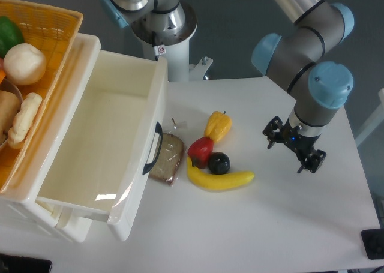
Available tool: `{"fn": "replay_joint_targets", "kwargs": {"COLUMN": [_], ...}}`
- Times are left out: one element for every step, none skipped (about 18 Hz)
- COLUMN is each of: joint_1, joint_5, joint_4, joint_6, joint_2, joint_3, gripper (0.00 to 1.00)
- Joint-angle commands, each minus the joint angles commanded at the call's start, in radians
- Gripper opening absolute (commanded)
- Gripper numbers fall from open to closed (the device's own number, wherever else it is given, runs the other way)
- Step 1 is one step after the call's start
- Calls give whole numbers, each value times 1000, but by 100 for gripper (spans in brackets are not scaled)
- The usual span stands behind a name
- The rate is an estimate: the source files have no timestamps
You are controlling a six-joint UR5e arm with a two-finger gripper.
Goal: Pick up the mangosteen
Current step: 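Move the open gripper over the dark mangosteen beside the red pepper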
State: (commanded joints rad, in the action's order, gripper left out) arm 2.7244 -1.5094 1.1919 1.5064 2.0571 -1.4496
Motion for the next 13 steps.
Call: {"fn": "replay_joint_targets", "kwargs": {"joint_1": [0,0,0,-3,-8,-11,-17,-28,-34,-37,-38,-40,-41], "joint_5": [0,2,2,2,2,3,8,15,17,15,18,28,46], "joint_4": [0,0,2,0,2,2,2,-2,-3,-9,-11,-12,-12], "joint_6": [-12,-21,-25,-32,-64,-118,-170,-216,-227,-236,-236,-236,-238], "joint_2": [-2,-2,-3,-8,-11,-12,-21,-37,-49,-54,-58,-64,-71], "joint_3": [2,3,0,-3,-6,-11,-24,-49,-63,-75,-89,-106,-133], "gripper": [100,100,100,100,100,100,100,100,100,100,100,100,100]}}
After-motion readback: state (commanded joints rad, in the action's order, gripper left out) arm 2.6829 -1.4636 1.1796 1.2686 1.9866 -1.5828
